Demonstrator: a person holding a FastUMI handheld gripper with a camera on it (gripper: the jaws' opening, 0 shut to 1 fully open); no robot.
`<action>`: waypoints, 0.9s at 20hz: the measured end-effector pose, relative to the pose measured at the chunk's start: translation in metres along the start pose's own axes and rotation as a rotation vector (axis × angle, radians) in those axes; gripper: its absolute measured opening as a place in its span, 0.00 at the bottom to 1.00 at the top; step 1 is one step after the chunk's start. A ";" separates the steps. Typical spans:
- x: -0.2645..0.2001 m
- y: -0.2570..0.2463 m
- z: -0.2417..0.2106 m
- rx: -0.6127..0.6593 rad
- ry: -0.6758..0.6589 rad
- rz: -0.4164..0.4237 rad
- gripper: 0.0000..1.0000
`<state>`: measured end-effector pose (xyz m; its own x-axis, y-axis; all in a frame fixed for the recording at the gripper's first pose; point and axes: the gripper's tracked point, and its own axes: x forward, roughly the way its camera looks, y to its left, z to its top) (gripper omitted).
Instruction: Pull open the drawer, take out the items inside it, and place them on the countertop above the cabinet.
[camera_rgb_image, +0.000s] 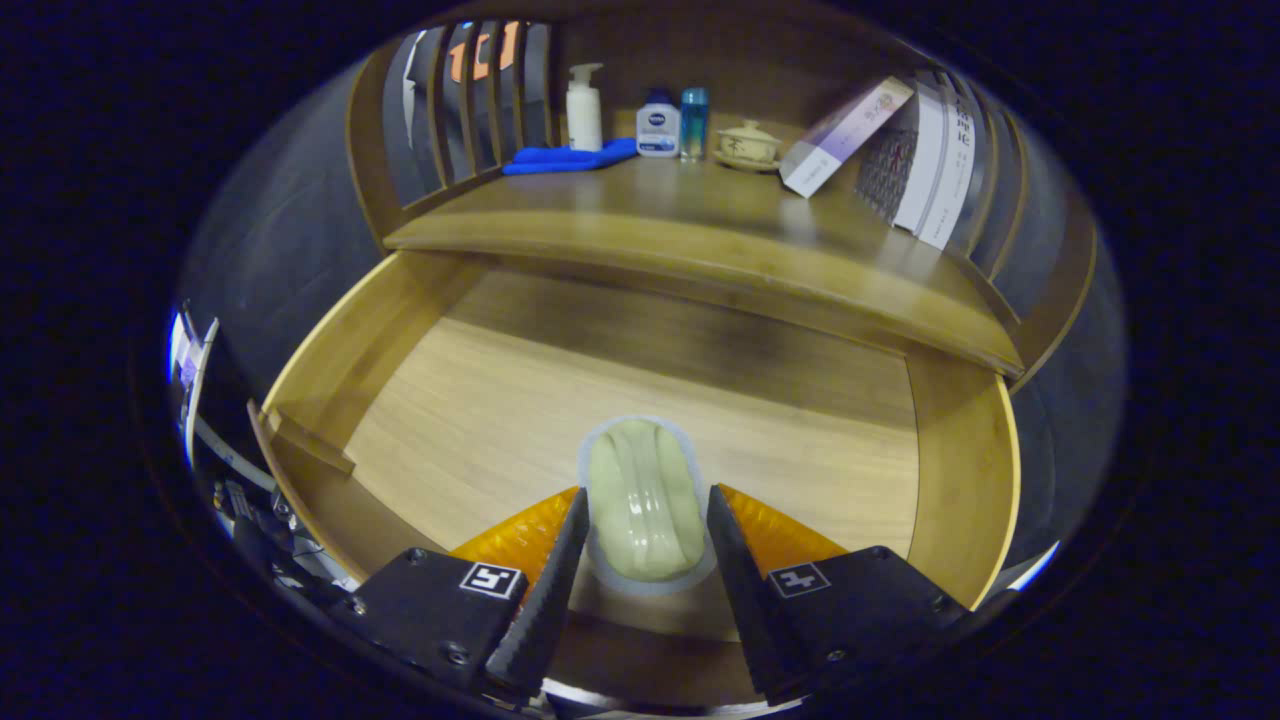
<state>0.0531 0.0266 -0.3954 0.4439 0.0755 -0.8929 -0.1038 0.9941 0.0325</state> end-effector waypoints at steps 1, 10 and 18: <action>0.004 -0.001 -0.001 0.004 0.011 -0.004 0.72; 0.015 0.002 0.002 0.020 0.039 0.011 0.33; -0.020 0.011 0.034 0.055 -0.026 -0.006 0.20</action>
<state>0.0735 0.0387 -0.3623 0.4679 0.0710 -0.8809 -0.0522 0.9972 0.0527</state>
